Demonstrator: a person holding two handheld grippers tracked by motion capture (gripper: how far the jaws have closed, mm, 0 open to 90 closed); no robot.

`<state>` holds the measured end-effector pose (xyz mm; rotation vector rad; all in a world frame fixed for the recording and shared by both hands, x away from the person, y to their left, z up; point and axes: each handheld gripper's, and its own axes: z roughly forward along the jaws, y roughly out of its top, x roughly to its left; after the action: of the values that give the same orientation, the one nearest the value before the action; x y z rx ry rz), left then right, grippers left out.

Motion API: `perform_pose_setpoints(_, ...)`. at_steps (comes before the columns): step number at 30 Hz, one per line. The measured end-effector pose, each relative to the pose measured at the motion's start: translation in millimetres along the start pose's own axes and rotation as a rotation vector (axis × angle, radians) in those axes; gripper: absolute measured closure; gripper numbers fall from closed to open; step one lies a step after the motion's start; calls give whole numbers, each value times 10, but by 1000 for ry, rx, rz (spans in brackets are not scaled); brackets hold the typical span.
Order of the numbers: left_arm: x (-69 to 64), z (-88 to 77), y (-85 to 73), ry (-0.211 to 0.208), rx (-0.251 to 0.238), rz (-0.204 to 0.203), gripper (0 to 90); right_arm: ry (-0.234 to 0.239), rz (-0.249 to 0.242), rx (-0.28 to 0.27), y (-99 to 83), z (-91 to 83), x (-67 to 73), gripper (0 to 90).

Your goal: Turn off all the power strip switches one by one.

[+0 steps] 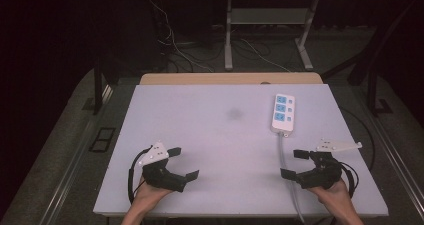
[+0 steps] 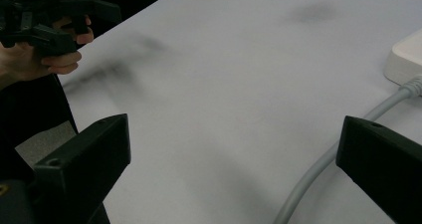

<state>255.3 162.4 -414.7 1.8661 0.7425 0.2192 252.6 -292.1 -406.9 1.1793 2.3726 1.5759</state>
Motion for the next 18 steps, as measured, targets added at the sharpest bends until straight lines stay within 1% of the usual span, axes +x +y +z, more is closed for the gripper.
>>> perform_pose_setpoints(8, -9, 24, -1, -11, 14, 5, 0, 0, 1, 15, -6, -7, 14, 6)
perform_pose_setpoints(18, 7, 12, -7, -10, 11, -4, 0, -7, 4, 43, -1, 8, 8, 6)
